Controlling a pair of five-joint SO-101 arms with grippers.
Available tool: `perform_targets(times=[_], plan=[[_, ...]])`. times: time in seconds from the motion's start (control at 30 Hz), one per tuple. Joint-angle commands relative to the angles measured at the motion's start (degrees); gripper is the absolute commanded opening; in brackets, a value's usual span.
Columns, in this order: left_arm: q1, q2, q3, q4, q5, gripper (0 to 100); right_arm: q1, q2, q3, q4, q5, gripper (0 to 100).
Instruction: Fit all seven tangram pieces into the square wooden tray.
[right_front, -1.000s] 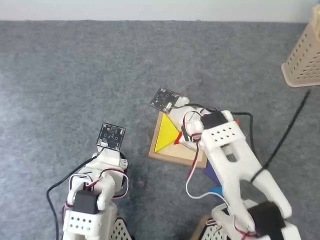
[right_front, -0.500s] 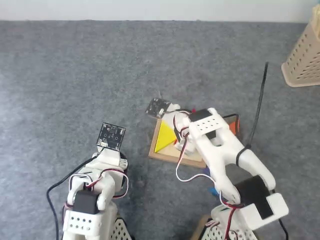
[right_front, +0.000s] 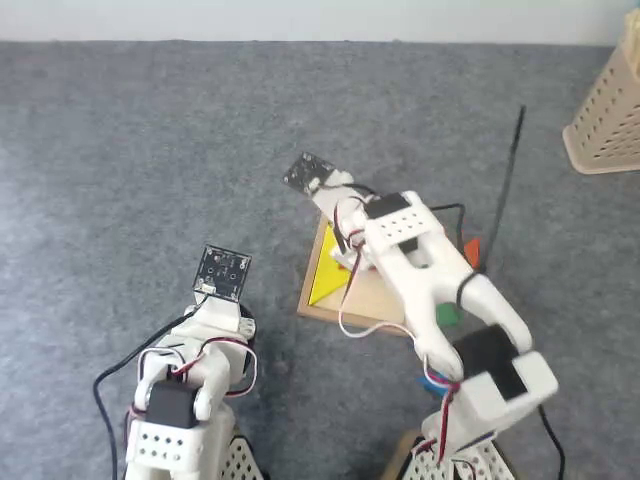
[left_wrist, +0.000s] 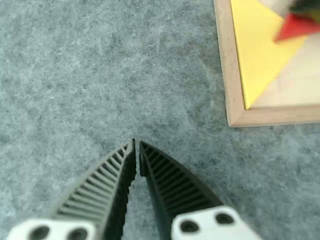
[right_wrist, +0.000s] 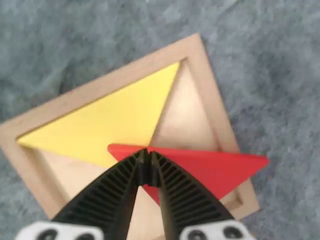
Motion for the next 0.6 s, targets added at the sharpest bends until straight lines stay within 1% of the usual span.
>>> perform_targets(times=[0.0,0.13,0.33,0.43,0.5,0.57], plan=[[0.4,-1.2,-1.1,0.4,0.4,1,1.8,-0.4,-5.0,1.1,-3.1,0.7],[0.4,-1.2,-1.1,0.4,0.4,1,3.2,-9.9,-1.8,0.3,-5.5,0.7],[0.4,-1.2,-1.1,0.4,0.4,1,1.8,-27.3,11.8,-1.3,-3.5,0.7],[0.4,-1.2,-1.1,0.4,0.4,1,1.3,-27.9,15.0,-5.3,-3.5,0.7],[0.4,-1.2,-1.1,0.4,0.4,1,1.3,-25.8,14.7,-5.1,-3.3,0.7],[0.4,-1.2,-1.1,0.4,0.4,1,1.3,-23.3,13.6,-2.9,-0.8,0.7]])
